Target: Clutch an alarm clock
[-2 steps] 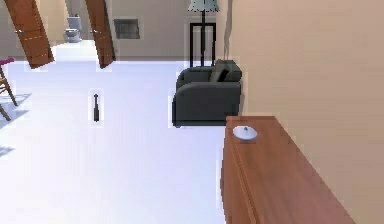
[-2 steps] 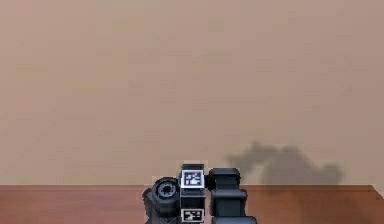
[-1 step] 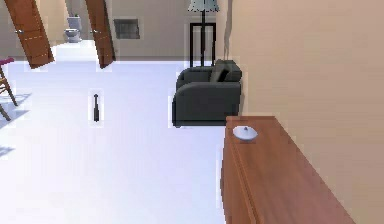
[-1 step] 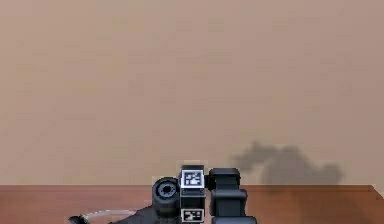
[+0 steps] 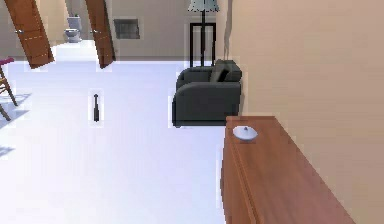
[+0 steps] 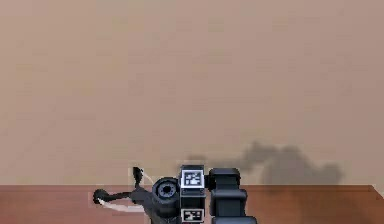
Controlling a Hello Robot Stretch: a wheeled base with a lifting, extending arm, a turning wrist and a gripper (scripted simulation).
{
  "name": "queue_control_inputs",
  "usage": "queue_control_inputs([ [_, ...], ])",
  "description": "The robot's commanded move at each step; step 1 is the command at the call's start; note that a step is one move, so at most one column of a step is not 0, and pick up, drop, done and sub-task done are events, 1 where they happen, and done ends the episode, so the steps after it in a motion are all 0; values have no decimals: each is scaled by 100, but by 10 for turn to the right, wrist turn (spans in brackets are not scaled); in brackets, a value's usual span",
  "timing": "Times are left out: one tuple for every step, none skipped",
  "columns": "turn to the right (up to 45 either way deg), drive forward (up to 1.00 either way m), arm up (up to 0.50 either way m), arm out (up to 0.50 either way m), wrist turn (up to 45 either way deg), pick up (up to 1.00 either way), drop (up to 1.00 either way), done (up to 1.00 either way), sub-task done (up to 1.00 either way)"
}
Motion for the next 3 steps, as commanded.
queue_control_inputs([
  [0, 0, 0, 0, 360, 0, 0, 0, 0],
  [0, 0, -30, 0, 0, 0, 0, 0, 0],
  [0, 0, 0, 0, 0, 100, 0, 0, 0],
])
